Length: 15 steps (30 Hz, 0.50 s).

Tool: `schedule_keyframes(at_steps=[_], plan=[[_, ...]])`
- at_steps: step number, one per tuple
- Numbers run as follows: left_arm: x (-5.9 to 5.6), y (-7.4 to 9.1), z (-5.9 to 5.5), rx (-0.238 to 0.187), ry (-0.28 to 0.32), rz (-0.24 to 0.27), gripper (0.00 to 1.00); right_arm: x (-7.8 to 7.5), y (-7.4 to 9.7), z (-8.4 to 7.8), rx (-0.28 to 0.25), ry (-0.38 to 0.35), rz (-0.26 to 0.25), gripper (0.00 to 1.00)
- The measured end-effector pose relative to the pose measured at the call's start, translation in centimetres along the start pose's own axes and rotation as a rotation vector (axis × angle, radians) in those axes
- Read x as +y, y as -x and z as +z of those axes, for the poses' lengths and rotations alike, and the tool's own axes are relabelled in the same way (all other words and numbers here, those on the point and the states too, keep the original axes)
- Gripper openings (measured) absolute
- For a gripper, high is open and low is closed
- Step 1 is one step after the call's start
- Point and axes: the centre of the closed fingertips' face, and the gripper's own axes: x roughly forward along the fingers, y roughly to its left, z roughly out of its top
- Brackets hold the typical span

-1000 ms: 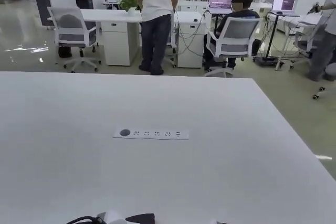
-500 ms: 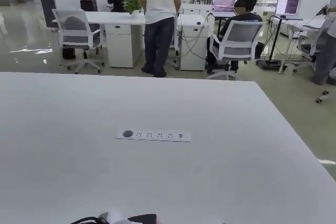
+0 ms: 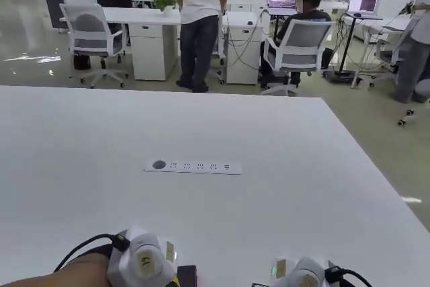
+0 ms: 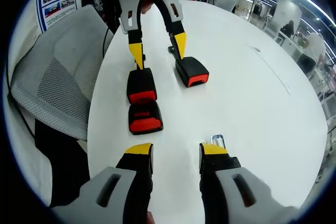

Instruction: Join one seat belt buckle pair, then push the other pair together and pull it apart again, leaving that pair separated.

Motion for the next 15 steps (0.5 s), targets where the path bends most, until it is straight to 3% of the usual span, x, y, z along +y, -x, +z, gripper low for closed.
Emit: schedule_keyframes(at_steps=[2, 7, 11, 15], plan=[[1.3, 0.1, 0.0, 0.006, 0.011, 0.044, 0.42, -1.2, 0.0, -0.6, 0.008, 0.0, -0.018, 0.32], [3.5, 0.0, -0.3, 0.012, 0.039, 0.062, 0.46, -3.8, 1.0, -1.5, 0.033, 0.022, -0.061, 0.32], [4.6, -0.4, -0.6, 0.019, 0.045, 0.06, 0.47, -5.5, 1.1, -3.0, 0.057, 0.004, -0.088, 0.33], [5.5, -1.3, -1.2, 0.036, 0.035, 0.045, 0.49, -6.1, 1.1, -3.8, 0.071, -0.004, -0.105, 0.35]])
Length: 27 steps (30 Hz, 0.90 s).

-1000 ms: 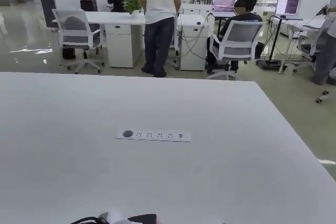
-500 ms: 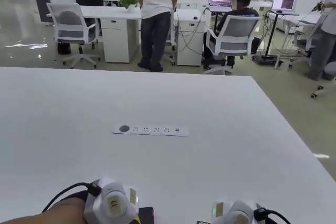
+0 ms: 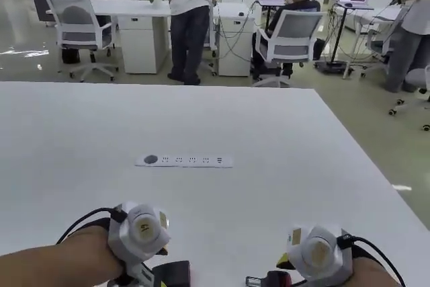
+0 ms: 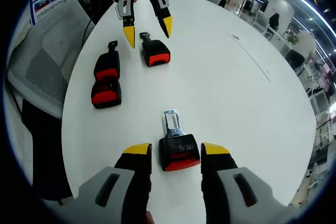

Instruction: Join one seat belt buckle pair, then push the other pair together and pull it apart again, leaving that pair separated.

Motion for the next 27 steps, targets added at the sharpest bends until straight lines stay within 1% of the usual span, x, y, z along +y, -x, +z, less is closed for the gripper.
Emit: schedule_keyframes(at_steps=[1, 3, 5, 6, 9, 12, 13, 14, 16, 17, 18, 20, 24, 25, 26, 27], plan=[[0.1, -0.2, 0.0, 0.004, -0.004, -0.003, 0.49, -0.2, -0.2, -0.1, 0.001, 0.0, -0.001, 0.35], [-0.3, -0.6, 0.3, 0.011, -0.017, -0.018, 0.49, -0.1, -0.1, 0.0, 0.003, 0.0, 0.005, 0.34], [-0.3, -1.6, -0.1, 0.024, -0.036, -0.038, 0.48, 0.1, -0.1, -0.1, 0.009, 0.003, 0.017, 0.34], [-0.5, -1.3, 0.1, 0.035, -0.043, -0.045, 0.48, 0.2, -0.2, -0.1, 0.012, 0.005, 0.027, 0.34], [-0.6, -1.8, 0.1, 0.043, -0.054, -0.06, 0.44, 0.1, -0.7, -0.4, 0.018, 0.012, 0.039, 0.33], [-1.0, -1.8, 0.3, 0.053, -0.063, -0.072, 0.41, -0.1, -1.2, -0.8, 0.021, 0.009, 0.048, 0.32], [-1.1, -1.9, 0.2, 0.061, -0.071, -0.069, 0.39, -0.1, -1.3, -0.8, 0.022, 0.012, 0.051, 0.32], [-1.0, -2.0, -0.1, 0.078, -0.109, -0.073, 0.38, 0.0, -1.3, -0.7, 0.025, 0.011, 0.061, 0.32], [-0.9, -2.3, -0.2, 0.076, -0.116, -0.076, 0.36, 0.1, -1.7, -0.9, 0.031, 0.03, 0.075, 0.32], [-1.0, -2.4, -0.2, 0.079, -0.128, -0.081, 0.36, 0.0, -2.0, -1.0, 0.033, 0.034, 0.078, 0.32], [-1.0, -2.7, -0.5, 0.083, -0.137, -0.08, 0.36, -0.1, -2.3, -1.3, 0.04, 0.042, 0.084, 0.32], [-1.0, -2.6, -0.5, 0.086, -0.141, -0.082, 0.36, 0.4, -1.9, -1.1, 0.049, 0.067, 0.087, 0.32], [-1.2, -2.6, -0.6, 0.087, -0.139, -0.084, 0.35, 0.4, -2.1, -1.3, 0.06, 0.086, 0.084, 0.32], [-1.2, -2.6, -0.6, 0.085, -0.137, -0.083, 0.35, 0.6, -1.8, -1.1, 0.062, 0.095, 0.086, 0.32], [-1.2, -2.7, -0.6, 0.077, -0.113, -0.078, 0.35, 0.7, -1.7, -1.0, 0.061, 0.094, 0.091, 0.32], [-1.1, -2.7, -0.6, 0.073, -0.099, -0.074, 0.35, 0.4, -2.1, -1.2, 0.058, 0.088, 0.1, 0.32]])
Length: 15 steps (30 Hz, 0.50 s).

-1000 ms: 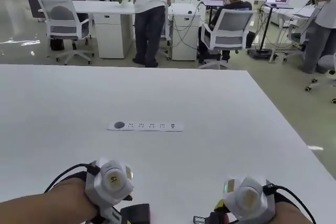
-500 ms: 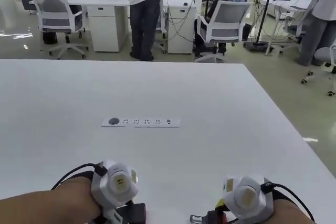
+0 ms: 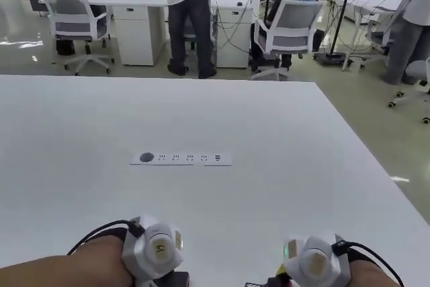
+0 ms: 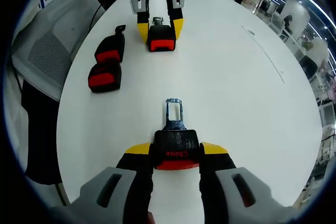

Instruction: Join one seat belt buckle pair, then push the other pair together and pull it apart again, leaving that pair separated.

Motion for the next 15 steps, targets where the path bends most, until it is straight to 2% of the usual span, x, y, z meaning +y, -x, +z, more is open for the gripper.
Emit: schedule_keyframes(at_steps=[1, 3, 6, 11, 15], plan=[[-0.1, 0.0, 0.1, -0.003, 0.011, 0.0, 0.35, -0.1, -0.1, -0.1, -0.003, 0.0, 0.006, 0.32], [-0.1, 0.0, 0.1, -0.006, 0.013, 0.001, 0.35, 0.3, 0.6, 0.4, -0.012, -0.012, 0.023, 0.32], [-0.2, -0.2, 0.1, -0.015, 0.026, -0.003, 0.35, 0.2, 0.3, 0.2, -0.015, -0.022, 0.036, 0.32], [-0.4, -0.1, 0.3, -0.01, 0.024, -0.005, 0.34, 0.0, -0.1, 0.3, -0.011, -0.021, 0.042, 0.32], [-0.4, -0.1, 0.3, -0.008, 0.023, -0.009, 0.34, 0.3, -0.4, 1.3, -0.016, -0.018, 0.037, 0.32]])
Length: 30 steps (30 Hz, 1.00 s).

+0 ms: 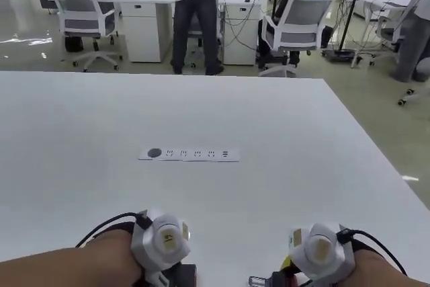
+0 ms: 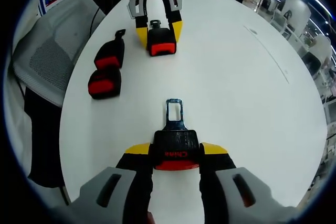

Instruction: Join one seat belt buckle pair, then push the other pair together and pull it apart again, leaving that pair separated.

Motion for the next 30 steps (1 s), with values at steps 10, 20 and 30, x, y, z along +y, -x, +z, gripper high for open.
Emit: schedule_keyframes(at_steps=[10, 20, 30], plan=[[0.2, 0.0, -0.1, 0.001, 0.001, -0.004, 0.34, 0.5, -2.0, 3.5, -0.034, 0.011, 0.0, 0.32], [0.5, -0.1, -0.2, -0.003, 0.008, 0.003, 0.34, 1.2, -3.3, 6.8, -0.056, 0.03, 0.003, 0.32], [0.2, -0.2, 0.0, 0.003, 0.004, -0.002, 0.34, 1.2, -4.4, 8.4, -0.045, 0.056, -0.011, 0.32]])
